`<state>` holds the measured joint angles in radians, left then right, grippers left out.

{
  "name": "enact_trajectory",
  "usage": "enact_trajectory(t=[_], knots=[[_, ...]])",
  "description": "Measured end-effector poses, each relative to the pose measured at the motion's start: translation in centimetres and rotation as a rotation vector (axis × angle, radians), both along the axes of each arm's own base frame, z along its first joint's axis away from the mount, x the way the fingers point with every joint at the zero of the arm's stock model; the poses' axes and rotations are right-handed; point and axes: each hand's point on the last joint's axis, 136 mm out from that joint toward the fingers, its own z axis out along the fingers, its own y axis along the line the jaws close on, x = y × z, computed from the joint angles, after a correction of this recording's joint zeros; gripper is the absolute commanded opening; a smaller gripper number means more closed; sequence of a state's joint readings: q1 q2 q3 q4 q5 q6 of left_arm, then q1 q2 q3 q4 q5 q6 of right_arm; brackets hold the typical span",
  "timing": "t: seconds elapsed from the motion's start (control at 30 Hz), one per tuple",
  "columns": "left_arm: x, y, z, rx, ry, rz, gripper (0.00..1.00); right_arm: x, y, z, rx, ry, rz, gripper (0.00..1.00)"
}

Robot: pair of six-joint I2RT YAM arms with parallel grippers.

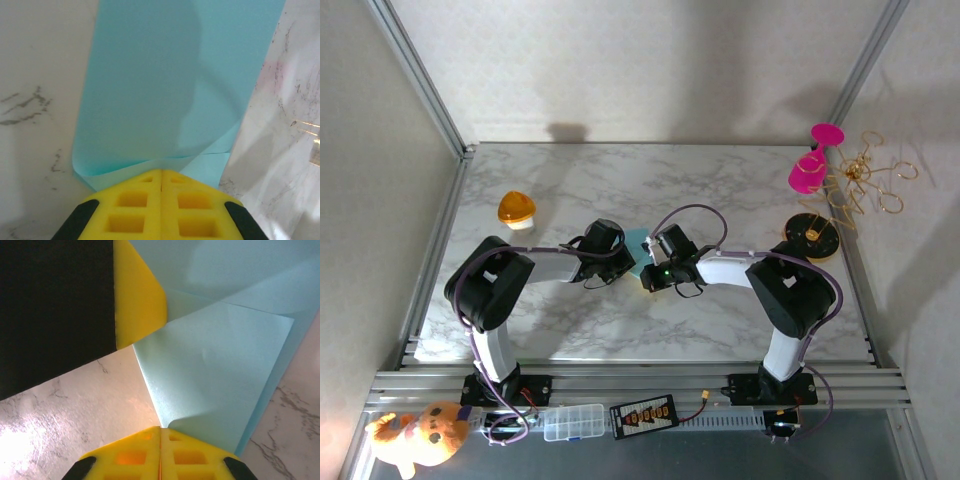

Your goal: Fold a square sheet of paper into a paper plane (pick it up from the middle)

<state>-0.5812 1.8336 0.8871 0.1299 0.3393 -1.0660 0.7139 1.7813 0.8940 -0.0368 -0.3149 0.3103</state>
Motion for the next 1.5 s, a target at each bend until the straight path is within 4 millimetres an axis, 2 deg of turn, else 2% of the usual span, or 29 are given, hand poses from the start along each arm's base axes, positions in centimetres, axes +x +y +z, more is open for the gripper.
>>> enact_trajectory(t=[0.17,0.3,0.63,0.83,1.13,1.23,1.33,1.43,1.5], knots=[[0.0,0.0,0.0,0.003,-0.001,-0.003,0.05,-0.3,-0.6,0.4,-0.008,0.006,-0.002,0.09],[0.0,0.0,0.0,0.004,-0.003,-0.006,0.05,-0.8,-1.1,-0.2,-0.02,0.021,-0.001,0.09],[0.0,0.0,0.0,0.005,-0.004,-0.008,0.05,-0.9,-1.1,-0.1,-0.005,0.013,0.0,0.09],[0.0,0.0,0.0,0.006,-0.006,-0.01,0.05,-1.6,-1.7,0.4,-0.006,0.017,0.001,0.09],[0.0,0.0,0.0,0.007,-0.006,-0.011,0.05,-2.1,-2.1,-0.2,-0.015,0.033,-0.005,0.09],[0.0,0.0,0.0,0.007,-0.006,-0.011,0.05,-2.1,-2.1,0.2,-0.007,0.033,-0.016,0.11],[0.0,0.0,0.0,0.008,-0.005,-0.011,0.05,-1.8,-1.6,1.9,0.035,0.008,-0.024,0.22],[0.0,0.0,0.0,0.009,-0.004,-0.011,0.05,-1.3,-1.0,3.2,0.075,-0.014,-0.031,0.22],[0.0,0.0,0.0,0.009,-0.003,-0.011,0.05,-0.9,-0.7,3.6,0.084,-0.017,-0.036,0.18]])
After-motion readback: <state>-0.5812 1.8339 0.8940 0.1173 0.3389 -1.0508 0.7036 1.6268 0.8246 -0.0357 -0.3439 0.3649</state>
